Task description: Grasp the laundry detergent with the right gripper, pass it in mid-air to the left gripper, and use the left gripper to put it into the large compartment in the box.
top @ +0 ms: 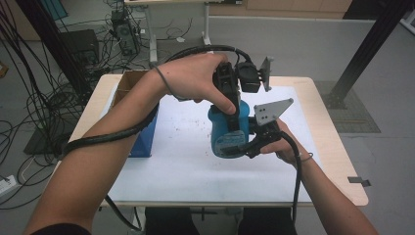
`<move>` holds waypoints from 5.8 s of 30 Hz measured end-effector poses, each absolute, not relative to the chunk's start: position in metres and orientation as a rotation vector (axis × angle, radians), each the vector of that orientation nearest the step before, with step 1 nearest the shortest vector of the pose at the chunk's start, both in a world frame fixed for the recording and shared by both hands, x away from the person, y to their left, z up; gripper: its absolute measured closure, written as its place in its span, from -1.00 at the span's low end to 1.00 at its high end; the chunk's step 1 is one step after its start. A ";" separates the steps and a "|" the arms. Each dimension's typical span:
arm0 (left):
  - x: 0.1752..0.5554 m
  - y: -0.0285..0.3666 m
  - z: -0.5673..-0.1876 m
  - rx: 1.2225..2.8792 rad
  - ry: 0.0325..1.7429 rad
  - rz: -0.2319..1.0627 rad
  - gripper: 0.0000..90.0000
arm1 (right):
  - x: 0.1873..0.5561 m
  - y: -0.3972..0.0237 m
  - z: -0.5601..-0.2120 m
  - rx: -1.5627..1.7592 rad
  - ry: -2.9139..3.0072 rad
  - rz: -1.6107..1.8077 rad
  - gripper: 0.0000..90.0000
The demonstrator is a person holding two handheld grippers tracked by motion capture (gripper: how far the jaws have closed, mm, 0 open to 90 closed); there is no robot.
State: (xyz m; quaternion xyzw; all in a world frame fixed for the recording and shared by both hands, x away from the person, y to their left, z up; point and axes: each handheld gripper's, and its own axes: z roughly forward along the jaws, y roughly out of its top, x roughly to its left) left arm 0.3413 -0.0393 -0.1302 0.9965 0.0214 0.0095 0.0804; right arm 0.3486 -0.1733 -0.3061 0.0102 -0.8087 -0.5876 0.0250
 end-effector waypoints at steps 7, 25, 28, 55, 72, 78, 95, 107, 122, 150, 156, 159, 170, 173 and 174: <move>0.341 -0.040 -0.131 2.983 0.065 0.028 -0.18 | 0.349 -0.174 -0.307 0.031 -2.501 -1.816 -0.11; 0.342 -0.040 -0.131 2.983 0.076 0.033 -0.18 | 0.350 -0.174 -0.308 0.027 -2.489 -1.828 -0.12; 0.342 -0.041 -0.132 2.986 0.080 0.027 -0.17 | 0.350 -0.174 -0.310 0.025 -2.479 -1.833 -0.12; 0.340 -0.046 -0.131 3.004 0.070 0.050 -0.17 | 0.347 -0.176 -0.312 -0.019 -2.461 -1.874 -0.17; 0.340 -0.047 -0.131 3.013 0.077 0.050 -0.17 | 0.345 -0.176 -0.315 -0.137 -2.489 -1.900 -0.71; 0.340 -0.047 -0.131 3.019 0.074 0.047 -0.17 | 0.345 -0.175 -0.314 -0.149 -2.479 -1.884 -0.85; 0.342 -0.045 -0.128 3.022 0.089 0.067 -0.17 | 0.345 -0.173 -0.307 -0.078 -2.521 -1.807 -0.95; 0.347 -0.041 -0.129 3.024 0.118 0.065 -0.17 | 0.345 -0.176 -0.303 -0.127 -2.654 -1.531 -0.93; 0.349 -0.037 -0.129 3.035 0.144 0.070 -0.17 | 0.353 -0.195 -0.319 -0.344 -2.811 -1.138 -0.93; 0.342 -0.032 -0.124 3.032 0.135 0.071 -0.17 | 0.365 -0.289 -0.346 -0.792 -2.880 -0.694 -0.93; 0.341 -0.032 -0.124 3.030 0.136 0.069 -0.17 | 0.368 -0.308 -0.349 -0.890 -2.860 -0.691 -0.93; 0.341 -0.032 -0.123 3.032 0.139 0.073 -0.17 | 0.370 -0.315 -0.350 -0.923 -2.859 -0.675 -0.93; 0.341 -0.030 -0.123 3.035 0.155 0.076 -0.17 | 0.376 -0.332 -0.356 -1.002 -2.884 -0.598 -0.92; 0.341 -0.029 -0.123 3.036 0.160 0.080 -0.17 | 0.378 -0.335 -0.358 -1.022 -2.893 -0.566 -0.92; 0.342 -0.029 -0.123 3.034 0.164 0.081 -0.17 | 0.379 -0.336 -0.358 -1.027 -2.893 -0.562 -0.92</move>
